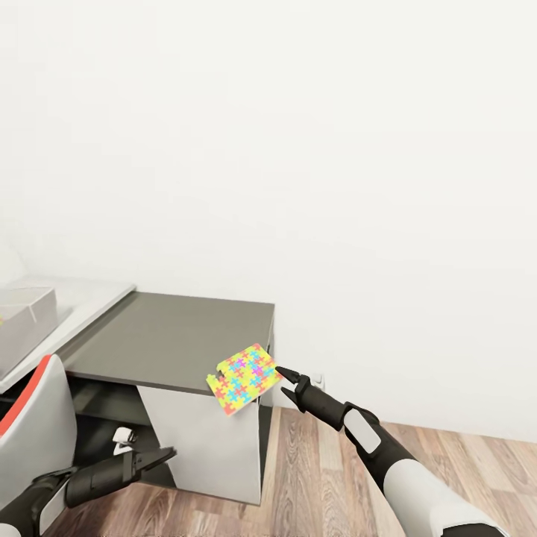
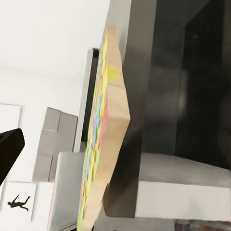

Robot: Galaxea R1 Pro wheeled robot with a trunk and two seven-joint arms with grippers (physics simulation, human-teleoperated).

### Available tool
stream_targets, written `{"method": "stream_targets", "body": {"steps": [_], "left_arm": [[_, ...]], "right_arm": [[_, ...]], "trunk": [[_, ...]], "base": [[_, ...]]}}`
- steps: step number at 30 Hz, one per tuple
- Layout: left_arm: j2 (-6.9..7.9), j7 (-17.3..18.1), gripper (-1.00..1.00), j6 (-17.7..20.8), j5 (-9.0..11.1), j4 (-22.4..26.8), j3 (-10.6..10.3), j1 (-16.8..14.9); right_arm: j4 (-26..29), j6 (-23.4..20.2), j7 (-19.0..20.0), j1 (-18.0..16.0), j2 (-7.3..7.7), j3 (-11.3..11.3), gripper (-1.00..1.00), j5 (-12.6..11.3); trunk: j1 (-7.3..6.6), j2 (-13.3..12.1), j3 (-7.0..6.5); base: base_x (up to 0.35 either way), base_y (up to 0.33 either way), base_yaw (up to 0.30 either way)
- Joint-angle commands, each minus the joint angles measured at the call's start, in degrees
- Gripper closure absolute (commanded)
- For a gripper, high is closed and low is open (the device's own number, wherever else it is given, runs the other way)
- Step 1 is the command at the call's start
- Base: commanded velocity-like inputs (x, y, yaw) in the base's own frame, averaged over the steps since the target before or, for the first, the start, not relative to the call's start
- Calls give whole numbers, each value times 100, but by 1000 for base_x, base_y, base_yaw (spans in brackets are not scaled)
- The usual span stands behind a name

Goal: Put all the toys in the child's room - the three board games (two on the bed and one on the table), the two jigsaw puzzles on the table, and the tennis ball on the table - inside the toy box on the table in the child's room.

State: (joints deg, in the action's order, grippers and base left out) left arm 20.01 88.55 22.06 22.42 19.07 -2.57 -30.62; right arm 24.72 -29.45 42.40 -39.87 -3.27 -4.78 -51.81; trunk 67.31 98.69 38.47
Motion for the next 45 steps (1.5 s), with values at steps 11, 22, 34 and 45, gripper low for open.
{"method": "stream_targets", "body": {"steps": [11,22,34,45], "left_arm": [[3,21,-100,54,26,0,-24,-2],[3,4,-100,56,26,0,-24,-2],[3,13,-100,38,26,0,-24,-3],[3,19,-100,24,29,1,-24,1]], "right_arm": [[-1,-33,-3,-4,2,-14,-100,-49],[-2,-27,-3,-4,2,-14,-100,-49],[-2,-25,-3,-4,2,-14,-100,-49],[-2,-22,-3,-4,2,-14,100,-49]], "trunk": [[-2,3,5],[-2,3,5],[-2,3,5],[-2,3,5]], "base": [[-26,22,0],[75,57,0],[13,8,0],[0,0,0]]}}
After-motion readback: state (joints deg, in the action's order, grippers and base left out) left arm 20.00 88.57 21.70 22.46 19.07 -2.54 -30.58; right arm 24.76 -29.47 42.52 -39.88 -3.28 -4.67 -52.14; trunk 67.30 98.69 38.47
